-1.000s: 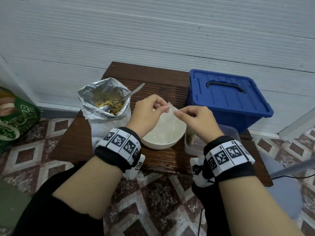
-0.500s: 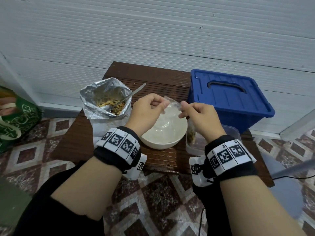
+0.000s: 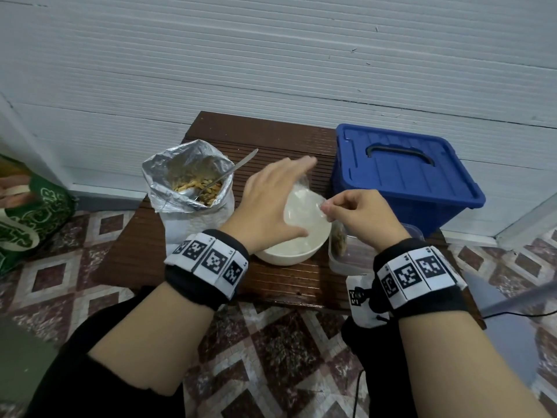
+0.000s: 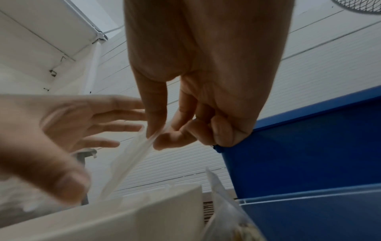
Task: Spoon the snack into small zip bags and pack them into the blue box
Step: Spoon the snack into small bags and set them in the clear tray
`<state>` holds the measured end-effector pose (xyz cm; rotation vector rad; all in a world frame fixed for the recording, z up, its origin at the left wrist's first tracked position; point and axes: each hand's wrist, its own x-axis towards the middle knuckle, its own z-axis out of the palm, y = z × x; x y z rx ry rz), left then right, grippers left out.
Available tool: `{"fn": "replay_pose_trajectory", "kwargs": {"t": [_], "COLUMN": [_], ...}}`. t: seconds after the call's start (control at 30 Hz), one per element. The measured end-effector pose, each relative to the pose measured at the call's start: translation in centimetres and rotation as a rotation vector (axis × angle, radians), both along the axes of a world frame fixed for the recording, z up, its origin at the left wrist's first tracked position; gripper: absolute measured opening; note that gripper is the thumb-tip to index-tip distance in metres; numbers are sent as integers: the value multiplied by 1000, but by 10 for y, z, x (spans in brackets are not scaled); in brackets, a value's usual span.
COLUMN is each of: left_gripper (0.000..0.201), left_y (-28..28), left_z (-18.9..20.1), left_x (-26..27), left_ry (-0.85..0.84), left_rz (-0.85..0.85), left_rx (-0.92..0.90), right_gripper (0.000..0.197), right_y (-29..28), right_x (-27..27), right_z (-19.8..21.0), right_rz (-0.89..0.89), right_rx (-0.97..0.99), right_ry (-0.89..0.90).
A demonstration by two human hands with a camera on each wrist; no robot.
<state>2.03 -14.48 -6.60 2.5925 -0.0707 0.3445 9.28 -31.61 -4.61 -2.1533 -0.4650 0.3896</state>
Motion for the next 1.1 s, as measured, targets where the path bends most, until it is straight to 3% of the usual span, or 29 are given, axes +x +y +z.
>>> {"fn": "replay_pose_trajectory", "kwargs": {"t": [0.07, 0.13, 0.33, 0.47, 0.63, 0.97, 1.1], "left_gripper": [103, 91, 60, 63, 80, 58, 55], "left_y": [1, 2, 2, 3, 0, -1, -1], "left_z": [-1, -4, -8, -7, -7, -11, -11], "left_x": [-1, -1, -1, 0, -3, 3, 2], "left_ry": [17, 17, -44, -51, -8, -128, -141], "left_rz": [-76, -93, -2, 77, 36, 0, 38], "left_rx": [230, 247, 175, 75, 60, -337, -377], "right_gripper": [12, 19, 30, 28, 29, 24, 17], "right_y": [1, 2, 3, 4, 5, 3, 5], "right_x": [-1, -1, -4, -4, -6, -4, -5], "right_z": [1, 1, 5, 8, 8, 7, 7], "right_rz": [14, -1, -69, -49, -22, -36, -44], "right_rx": [-2, 39, 173, 238, 255, 268, 251], "right_ry": [13, 35, 85, 148, 170, 189, 95]}}
